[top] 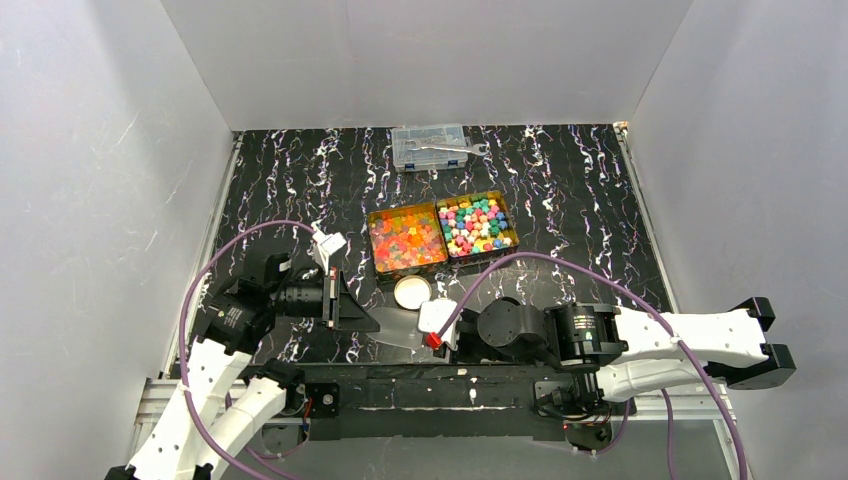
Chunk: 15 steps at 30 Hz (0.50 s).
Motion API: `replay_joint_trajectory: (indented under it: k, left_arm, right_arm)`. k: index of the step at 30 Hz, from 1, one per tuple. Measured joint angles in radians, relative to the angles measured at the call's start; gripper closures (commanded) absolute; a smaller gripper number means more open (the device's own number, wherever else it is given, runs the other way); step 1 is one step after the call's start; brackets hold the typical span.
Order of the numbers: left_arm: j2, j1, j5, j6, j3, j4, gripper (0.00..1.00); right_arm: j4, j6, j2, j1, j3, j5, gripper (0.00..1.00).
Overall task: Pack the candies
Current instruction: Adjust the spatula.
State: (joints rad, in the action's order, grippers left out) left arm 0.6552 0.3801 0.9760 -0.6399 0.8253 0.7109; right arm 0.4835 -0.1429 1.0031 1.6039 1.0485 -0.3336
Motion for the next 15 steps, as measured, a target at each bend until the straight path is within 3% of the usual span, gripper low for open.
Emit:
replay_joint_trajectory:
  k: [15]
  left_arm:
    - [-0.002,-0.005,0.009,-0.002,-0.001,0.005,1.0]
  right_arm:
    - [-0.045,-0.045,-0.002,0.0,-0.027,0.01,0.57]
